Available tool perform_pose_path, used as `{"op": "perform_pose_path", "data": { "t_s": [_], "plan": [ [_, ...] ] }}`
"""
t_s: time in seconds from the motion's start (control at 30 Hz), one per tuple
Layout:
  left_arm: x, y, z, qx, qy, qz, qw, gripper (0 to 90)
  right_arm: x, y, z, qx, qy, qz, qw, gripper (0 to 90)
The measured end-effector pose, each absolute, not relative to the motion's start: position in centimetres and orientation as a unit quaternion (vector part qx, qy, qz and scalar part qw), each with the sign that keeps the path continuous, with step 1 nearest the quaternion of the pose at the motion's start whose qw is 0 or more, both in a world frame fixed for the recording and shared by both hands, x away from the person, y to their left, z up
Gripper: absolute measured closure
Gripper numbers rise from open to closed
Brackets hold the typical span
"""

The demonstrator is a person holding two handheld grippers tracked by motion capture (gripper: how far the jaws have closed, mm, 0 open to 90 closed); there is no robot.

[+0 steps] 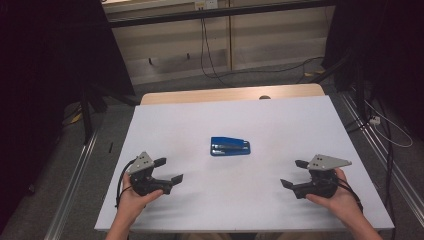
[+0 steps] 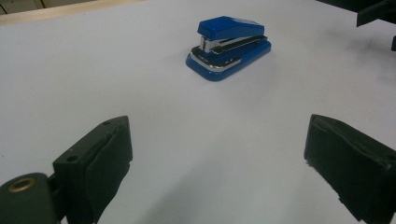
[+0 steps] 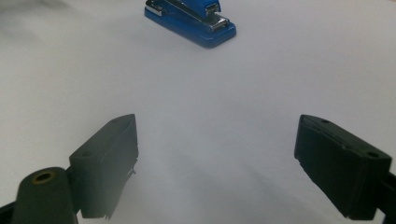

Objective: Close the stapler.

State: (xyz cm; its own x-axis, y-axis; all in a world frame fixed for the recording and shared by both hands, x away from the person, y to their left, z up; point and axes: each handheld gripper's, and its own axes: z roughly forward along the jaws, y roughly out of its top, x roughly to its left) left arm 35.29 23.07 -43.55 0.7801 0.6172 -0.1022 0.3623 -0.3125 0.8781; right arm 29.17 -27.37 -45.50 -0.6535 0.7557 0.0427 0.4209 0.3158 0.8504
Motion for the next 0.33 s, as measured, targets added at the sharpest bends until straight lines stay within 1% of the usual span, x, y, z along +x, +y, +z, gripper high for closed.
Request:
{"op": "perform_pose_path", "data": {
  "t_s": [0.2,0.33],
  "plan": [
    [35.04,24.03,-43.84,0.805,0.309,0.131,0.489,7.9,28.98,-27.38,-45.63,0.369,0.793,0.448,0.185,13.0],
    [35.10,24.22,-43.85,0.802,0.308,0.135,0.493,7.9,28.95,-27.28,-45.64,0.365,0.794,0.450,0.186,12.6]
  ]
}}
